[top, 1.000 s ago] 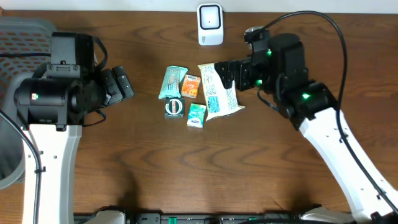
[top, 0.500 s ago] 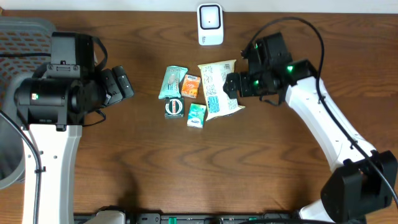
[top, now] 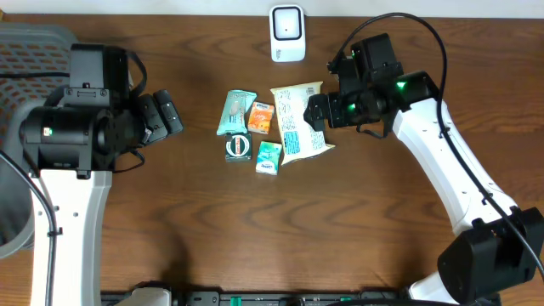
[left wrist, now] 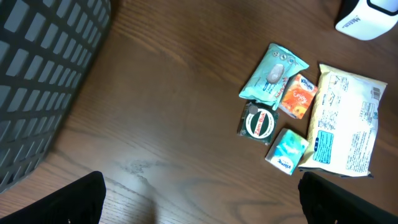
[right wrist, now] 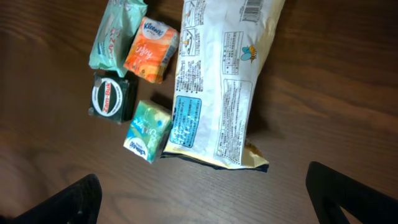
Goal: Scan the item barcode
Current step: 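Lower the right gripper and grasp the top edge of the snack bag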
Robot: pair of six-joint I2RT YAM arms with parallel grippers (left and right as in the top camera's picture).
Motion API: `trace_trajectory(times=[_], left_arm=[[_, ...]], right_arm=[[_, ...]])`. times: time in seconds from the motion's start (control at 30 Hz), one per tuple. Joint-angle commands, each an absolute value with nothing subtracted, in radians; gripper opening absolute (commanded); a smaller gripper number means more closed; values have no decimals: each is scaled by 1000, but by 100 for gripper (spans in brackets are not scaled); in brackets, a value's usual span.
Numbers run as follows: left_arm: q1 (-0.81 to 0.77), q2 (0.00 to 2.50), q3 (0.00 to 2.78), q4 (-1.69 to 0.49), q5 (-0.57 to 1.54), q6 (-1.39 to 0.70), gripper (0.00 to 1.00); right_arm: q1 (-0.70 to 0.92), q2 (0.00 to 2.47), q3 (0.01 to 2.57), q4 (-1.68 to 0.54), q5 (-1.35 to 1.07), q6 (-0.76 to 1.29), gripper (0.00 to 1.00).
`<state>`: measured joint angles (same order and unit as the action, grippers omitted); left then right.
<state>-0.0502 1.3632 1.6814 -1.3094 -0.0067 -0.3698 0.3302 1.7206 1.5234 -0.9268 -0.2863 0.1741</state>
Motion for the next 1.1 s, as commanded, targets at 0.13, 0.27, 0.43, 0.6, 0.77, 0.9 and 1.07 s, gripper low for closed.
trace_trajectory(times=[0.13, 0.27, 0.43, 0.6, 0.77, 0.9, 1.07], left_arm=[[-47, 1359, 1684, -1313, -19, -382, 98], [-47, 1359, 1684, -1313, -19, -382, 98], [-47, 1359, 1684, -1313, -19, -382, 98], [-47, 1359, 1684, -1313, -19, -382, 98], [-47, 1359, 1684, -1313, -19, -382, 98], [-47, 1359, 1684, -1313, -19, -382, 98], [-47, 1359, 1684, -1313, -19, -382, 98]], right_arm=[[329, 1717, 1537, -935, -318, 160, 99], [329, 1717, 1537, -932, -324, 160, 99], [329, 1718, 1537, -925, -324, 160, 99], [329, 1718, 1537, -925, -324, 160, 99], [329, 1718, 1537, -901, -324, 161, 99], [329, 1718, 1537, -894, -324, 160, 99], [329, 1718, 1537, -894, -324, 161, 99]])
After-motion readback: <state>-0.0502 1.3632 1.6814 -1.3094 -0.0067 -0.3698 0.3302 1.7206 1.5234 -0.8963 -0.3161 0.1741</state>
